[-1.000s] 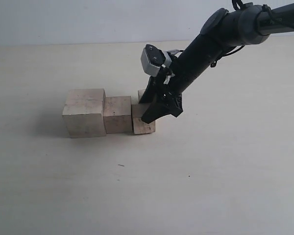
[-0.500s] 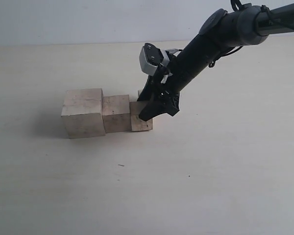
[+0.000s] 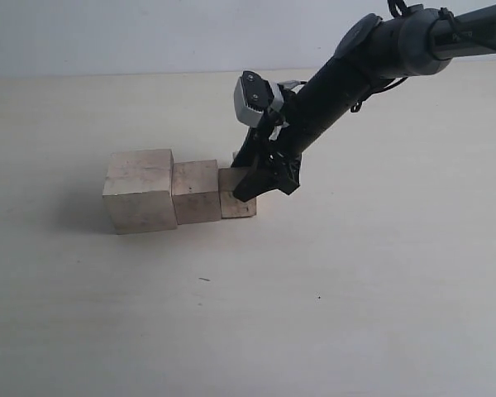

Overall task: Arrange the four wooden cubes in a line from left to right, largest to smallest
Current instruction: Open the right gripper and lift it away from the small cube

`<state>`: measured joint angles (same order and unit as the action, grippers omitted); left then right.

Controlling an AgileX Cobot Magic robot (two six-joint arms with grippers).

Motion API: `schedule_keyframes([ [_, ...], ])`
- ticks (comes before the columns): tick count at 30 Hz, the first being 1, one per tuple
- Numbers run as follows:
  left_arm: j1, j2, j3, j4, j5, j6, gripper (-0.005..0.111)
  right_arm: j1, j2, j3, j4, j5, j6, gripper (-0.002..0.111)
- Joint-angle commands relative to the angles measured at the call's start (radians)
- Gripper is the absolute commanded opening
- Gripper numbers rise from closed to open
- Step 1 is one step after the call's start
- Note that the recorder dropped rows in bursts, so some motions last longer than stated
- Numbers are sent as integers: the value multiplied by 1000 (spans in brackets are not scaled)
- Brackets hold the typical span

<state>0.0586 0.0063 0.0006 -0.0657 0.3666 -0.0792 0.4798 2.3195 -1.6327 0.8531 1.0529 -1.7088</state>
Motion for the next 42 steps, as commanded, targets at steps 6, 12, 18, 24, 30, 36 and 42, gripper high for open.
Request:
schedule_keyframes([
  [6, -1, -6, -1, 1, -7, -2, 0, -2, 19, 0, -42, -32, 100, 31],
  [12, -1, -6, -1, 1, -7, -2, 0, -2, 15, 0, -42, -37, 140, 63],
  [18, -1, -6, -1, 1, -7, -2, 0, -2, -10, 0, -34, -38, 140, 66],
  [24, -1, -6, -1, 1, -7, -2, 0, -2, -38, 0, 6, -11, 140, 68],
  [30, -1, -6, -1, 1, -7, -2, 0, -2, -93, 0, 0, -3, 220, 72],
  [36, -1, -6, -1, 1, -7, -2, 0, -2, -157, 0, -13, -67, 528, 63],
  [42, -1, -6, -1, 1, -7, -2, 0, -4, -165, 0, -68, -193, 795, 25],
])
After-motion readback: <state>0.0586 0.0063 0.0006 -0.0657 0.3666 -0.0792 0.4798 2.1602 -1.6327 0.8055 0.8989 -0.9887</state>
